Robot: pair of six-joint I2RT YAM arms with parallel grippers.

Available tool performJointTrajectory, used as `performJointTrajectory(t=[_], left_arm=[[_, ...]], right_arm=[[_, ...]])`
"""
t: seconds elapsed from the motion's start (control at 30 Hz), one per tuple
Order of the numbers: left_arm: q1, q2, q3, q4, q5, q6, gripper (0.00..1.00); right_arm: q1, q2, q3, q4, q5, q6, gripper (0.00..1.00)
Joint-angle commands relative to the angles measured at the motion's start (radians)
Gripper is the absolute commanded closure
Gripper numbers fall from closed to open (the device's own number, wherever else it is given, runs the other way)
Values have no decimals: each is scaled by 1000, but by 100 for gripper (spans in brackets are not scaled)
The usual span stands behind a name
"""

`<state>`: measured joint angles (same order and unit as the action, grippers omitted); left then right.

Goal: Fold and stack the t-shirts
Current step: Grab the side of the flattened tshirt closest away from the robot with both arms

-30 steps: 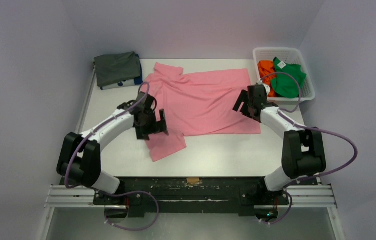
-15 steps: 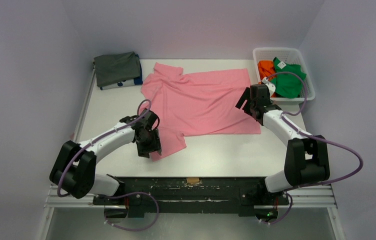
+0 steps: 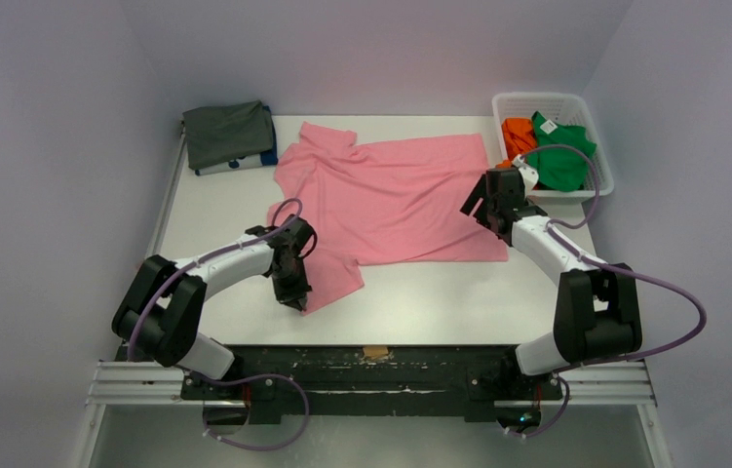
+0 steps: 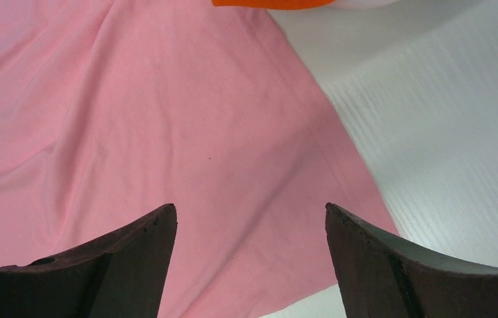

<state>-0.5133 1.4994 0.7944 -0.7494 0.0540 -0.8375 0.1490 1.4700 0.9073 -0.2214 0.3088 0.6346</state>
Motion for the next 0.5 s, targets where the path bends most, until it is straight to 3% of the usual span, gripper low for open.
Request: performJointTrajectory(t=[0.0, 0.27, 0.47], left_arm=[[-15, 28, -25, 2, 1, -7, 100], [-14, -57, -47, -62, 50, 44, 100], [-15, -61, -36, -50, 104, 90, 100]], right_arm=[[-18, -52, -20, -50, 89, 71, 20], [-89, -182, -133, -207, 137, 142, 21], [-99, -195, -207, -209, 141, 179, 32]])
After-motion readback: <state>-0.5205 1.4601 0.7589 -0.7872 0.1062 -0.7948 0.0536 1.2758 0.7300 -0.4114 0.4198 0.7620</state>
